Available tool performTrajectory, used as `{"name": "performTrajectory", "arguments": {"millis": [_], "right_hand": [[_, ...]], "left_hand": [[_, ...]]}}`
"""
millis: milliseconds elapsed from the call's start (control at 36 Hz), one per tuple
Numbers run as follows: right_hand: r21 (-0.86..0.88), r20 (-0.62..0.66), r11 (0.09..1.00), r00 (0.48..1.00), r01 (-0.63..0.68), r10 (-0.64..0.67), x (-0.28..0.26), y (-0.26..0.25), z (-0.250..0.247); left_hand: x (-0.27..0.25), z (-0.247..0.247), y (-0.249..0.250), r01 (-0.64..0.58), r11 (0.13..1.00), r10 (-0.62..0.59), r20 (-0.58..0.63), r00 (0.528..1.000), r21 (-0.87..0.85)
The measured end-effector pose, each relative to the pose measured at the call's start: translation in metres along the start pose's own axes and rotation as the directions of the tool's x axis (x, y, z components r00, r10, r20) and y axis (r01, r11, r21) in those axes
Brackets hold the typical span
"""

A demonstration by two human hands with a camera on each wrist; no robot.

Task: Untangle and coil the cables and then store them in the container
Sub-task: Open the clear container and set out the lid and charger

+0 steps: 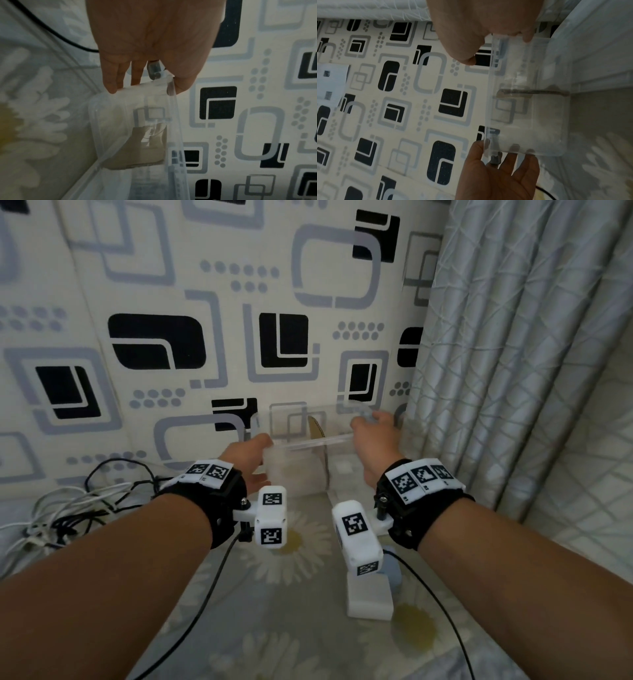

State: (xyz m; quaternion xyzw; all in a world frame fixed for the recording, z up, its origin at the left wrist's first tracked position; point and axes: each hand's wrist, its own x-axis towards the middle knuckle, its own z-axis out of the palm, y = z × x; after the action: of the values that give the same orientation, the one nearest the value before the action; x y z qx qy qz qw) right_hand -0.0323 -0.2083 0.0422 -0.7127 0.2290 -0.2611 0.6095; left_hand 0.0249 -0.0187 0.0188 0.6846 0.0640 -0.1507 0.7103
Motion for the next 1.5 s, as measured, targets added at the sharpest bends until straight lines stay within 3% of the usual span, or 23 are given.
{"name": "performTrajectory", "arguments": {"millis": [611, 889, 1250, 1361, 1500], "right_hand": [[-0.084, 0.199, 0.993, 0.975, -0.084, 0.099, -0.048, -0.001, 0.067], [-0.072, 0.181, 0.992, 0.977, -0.104, 0.115, -0.048, -0.001, 0.067], [-0.069, 0.215, 0.989, 0.966, -0.134, 0.146, -0.044, -0.007, 0.044], [-0.055, 0.197, 0.988, 0.969, -0.142, 0.15, -0.046, -0.012, 0.039], [-0.041, 0.195, 0.992, 0.972, -0.122, 0.128, -0.056, -0.02, 0.026]], "left_hand": [[-0.02, -0.096, -0.002, 0.037, 0.999, -0.04, -0.105, 0.994, -0.033], [-0.022, -0.097, -0.006, 0.016, 0.999, -0.022, -0.113, 0.993, -0.051], [-0.025, -0.088, 0.001, -0.089, 0.994, 0.101, -0.199, 0.975, 0.068], [-0.034, -0.087, 0.015, -0.048, 0.995, 0.065, -0.206, 0.976, 0.086], [-0.047, -0.087, 0.028, -0.085, 0.95, 0.155, -0.219, 0.963, 0.3]]}}
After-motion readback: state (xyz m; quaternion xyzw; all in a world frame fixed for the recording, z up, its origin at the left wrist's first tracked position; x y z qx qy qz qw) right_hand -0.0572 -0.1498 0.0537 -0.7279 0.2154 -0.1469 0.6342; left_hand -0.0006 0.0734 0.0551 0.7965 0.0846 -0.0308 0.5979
